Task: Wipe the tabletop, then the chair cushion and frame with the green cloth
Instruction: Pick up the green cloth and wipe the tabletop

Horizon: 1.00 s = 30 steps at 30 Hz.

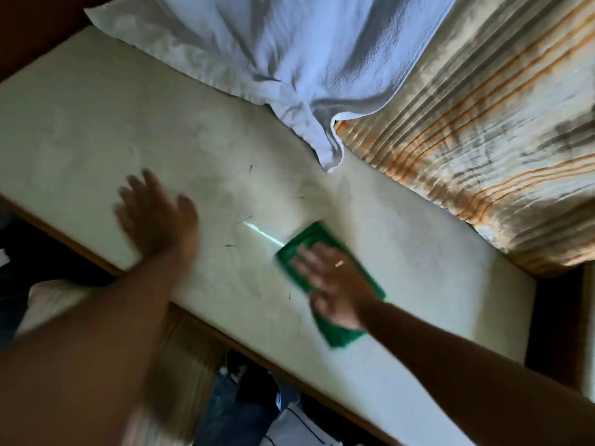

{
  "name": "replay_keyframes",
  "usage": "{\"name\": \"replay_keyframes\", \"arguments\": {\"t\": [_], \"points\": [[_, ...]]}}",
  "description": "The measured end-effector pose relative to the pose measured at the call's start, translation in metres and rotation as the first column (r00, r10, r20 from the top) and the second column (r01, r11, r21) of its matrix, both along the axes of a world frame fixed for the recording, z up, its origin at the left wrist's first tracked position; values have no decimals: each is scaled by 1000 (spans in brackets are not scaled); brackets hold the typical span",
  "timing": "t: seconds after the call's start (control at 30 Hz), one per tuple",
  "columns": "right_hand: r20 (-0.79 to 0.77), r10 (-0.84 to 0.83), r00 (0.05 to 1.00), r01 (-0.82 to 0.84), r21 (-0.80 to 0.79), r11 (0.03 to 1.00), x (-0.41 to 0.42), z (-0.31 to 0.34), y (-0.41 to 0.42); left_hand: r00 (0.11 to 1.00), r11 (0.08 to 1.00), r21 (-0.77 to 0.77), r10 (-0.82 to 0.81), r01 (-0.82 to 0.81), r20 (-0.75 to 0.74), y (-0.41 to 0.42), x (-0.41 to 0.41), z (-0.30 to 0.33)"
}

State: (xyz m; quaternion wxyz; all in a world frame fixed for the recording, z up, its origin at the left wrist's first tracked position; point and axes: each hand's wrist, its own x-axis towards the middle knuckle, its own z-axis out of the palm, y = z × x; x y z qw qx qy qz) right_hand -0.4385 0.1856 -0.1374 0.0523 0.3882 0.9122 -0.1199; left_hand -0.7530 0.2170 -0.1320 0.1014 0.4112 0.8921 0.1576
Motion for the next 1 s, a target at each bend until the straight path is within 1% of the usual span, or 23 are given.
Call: {"name": "replay_keyframes", "arguments": {"t": [0.03, 0.07, 0.1, 0.13, 0.17, 0.2, 0.23, 0.27, 0.3, 0.33, 0.37, 0.43, 0.5, 0.53, 0.57, 0.63, 0.7, 0.73, 0.77, 0.8, 0.87, 0.93, 1.0], "points": [[-7, -227, 974, 227, 24, 974, 19, 3, 25, 999, 998, -59, -19, 17, -32, 12, -30, -2], [-5, -449, 894, 448, 46, 893, 40, 7, 48, 997, 993, -114, -35, 27, -69, 20, -58, -4], [29, -605, 795, 604, 43, 796, 58, 10, 63, 993, 988, -153, -47, 30, -108, 25, -81, -8], [55, -703, 709, 702, 36, 711, 67, 10, 69, 989, 983, -178, -61, 37, -133, 29, -98, -13], [67, -751, 657, 750, 45, 660, 67, 8, 67, 987, 979, -197, -77, 48, -140, 30, -108, -17], [82, -769, 634, 767, 59, 638, 59, 4, 58, 986, 976, -209, -87, 57, -140, 30, -114, -23], [92, -757, 647, 755, 67, 653, 46, 1, 42, 985, 977, -205, -95, 65, -142, 29, -116, -29], [89, -700, 709, 697, 66, 714, 29, -1, 22, 983, 980, -185, -102, 74, -150, 29, -116, -35], [81, -589, 804, 586, 63, 808, 8, -4, -3, 983, 983, -163, -104, 79, -151, 30, -116, -40], [97, -433, 896, 429, 52, 902, -15, -7, -30, 984, 987, -141, -100, 79, -149, 31, -118, -42], [127, -266, 956, 265, 26, 964, -36, -7, -52, 984, 990, -122, -93, 75, -150, 32, -120, -44], [90, -39, 995, 42, -34, 999, -65, -5, -55, 984, 993, -96, -86, 72, -156, 30, -122, -48], [52, 94, 994, -91, -44, 995, -85, -7, -9, 984, 993, -87, -92, 79, -150, 31, -122, -51], [59, 107, 992, -106, -30, 994, -95, -8, 20, 985, 993, -90, -89, 76, -150, 31, -122, -51], [68, 66, 996, -65, -10, 998, -104, -7, 51, 985, 992, -100, -87, 73, -150, 32, -123, -50], [101, -157, 982, 154, 33, 987, -115, -4, 110, 984, 990, -119, -94, 76, -155, 30, -123, -48], [66, -399, 915, 396, 48, 917, -121, -1, 146, 981, 989, -126, -100, 80, -164, 29, -122, -45], [43, -466, 884, 465, 26, 885, -122, -2, 148, 981, 989, -129, -99, 78, -164, 28, -122, -44], [40, -477, 878, 476, 23, 879, -120, -4, 136, 982, 988, -137, -99, 78, -160, 29, -120, -43], [50, -415, 909, 414, 28, 910, -116, -8, 112, 983, 986, -149, -98, 75, -156, 30, -120, -43], [83, -146, 986, 148, -18, 989, -97, -11, 40, 984, 984, -160, -98, 74, -150, 31, -119, -42], [97, 103, 990, -96, -67, 993, -66, -6, -20, 983, 985, -156, -101, 77, -153, 31, -119, -42], [58, 252, 966, -248, -63, 967, -39, -5, -16, 982, 986, -151, -98, 73, -160, 31, -119, -43]]}}
